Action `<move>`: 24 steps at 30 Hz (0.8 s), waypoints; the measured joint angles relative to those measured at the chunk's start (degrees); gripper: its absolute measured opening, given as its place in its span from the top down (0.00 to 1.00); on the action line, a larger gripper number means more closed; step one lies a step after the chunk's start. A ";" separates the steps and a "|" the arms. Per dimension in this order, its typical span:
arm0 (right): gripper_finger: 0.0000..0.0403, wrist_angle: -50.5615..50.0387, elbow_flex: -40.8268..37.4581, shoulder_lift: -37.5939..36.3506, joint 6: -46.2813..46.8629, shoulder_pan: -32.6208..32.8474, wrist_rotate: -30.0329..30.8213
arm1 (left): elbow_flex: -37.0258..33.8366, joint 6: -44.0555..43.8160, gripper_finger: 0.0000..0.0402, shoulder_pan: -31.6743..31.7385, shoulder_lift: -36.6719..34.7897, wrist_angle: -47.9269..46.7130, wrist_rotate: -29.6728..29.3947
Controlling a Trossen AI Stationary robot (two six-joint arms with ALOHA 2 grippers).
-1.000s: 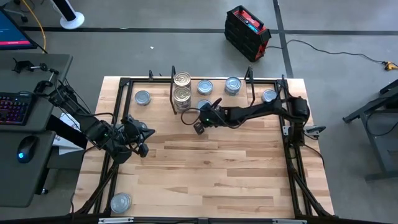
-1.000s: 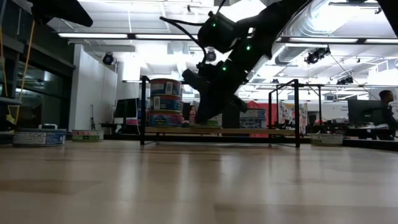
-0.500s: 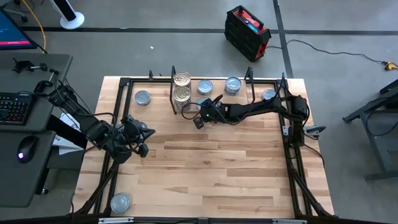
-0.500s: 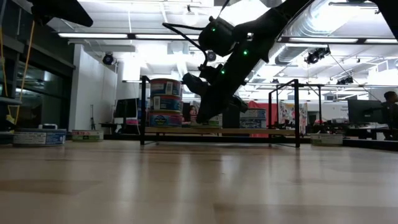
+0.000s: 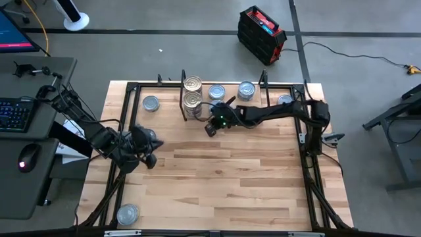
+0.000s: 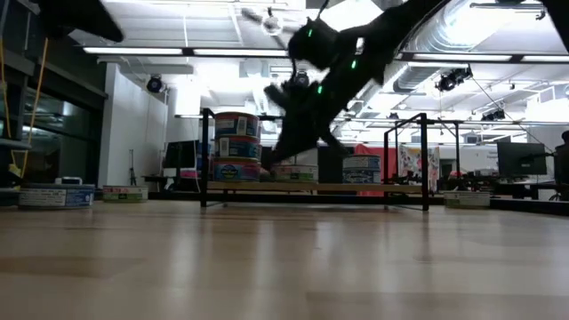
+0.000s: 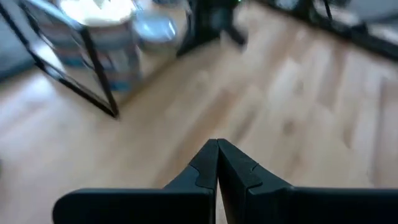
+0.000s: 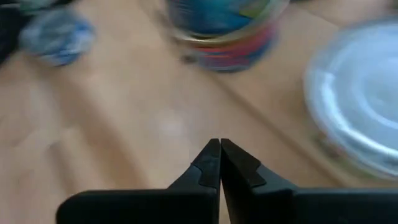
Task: Stack canned seafood by type on shelf
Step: Put the green white tuna can on the shelf, then stack the green white tuna can on top of the other green white tuna can on the shelf
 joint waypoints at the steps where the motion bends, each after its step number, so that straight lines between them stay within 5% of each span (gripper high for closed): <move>1: 1.00 -0.39 0.00 -1.09 -0.81 0.51 -1.10 | -0.04 0.13 1.00 -0.28 0.01 -0.21 2.69; 7: 1.00 -9.99 0.04 -7.22 -2.13 4.20 -1.60 | -7.29 -2.34 1.00 -5.00 -0.01 3.43 10.09; 15: 1.00 -17.22 -0.96 -11.26 7.59 13.66 -1.68 | -22.73 -4.62 1.00 -7.21 0.42 35.10 32.26; 18: 1.00 -17.81 -1.59 -11.29 14.55 18.31 -1.72 | -20.69 -0.98 1.00 -9.95 1.83 31.25 40.77; 24: 1.00 -18.84 -3.56 -11.20 28.37 27.51 -0.93 | -15.41 6.12 1.00 -17.83 6.66 23.67 46.41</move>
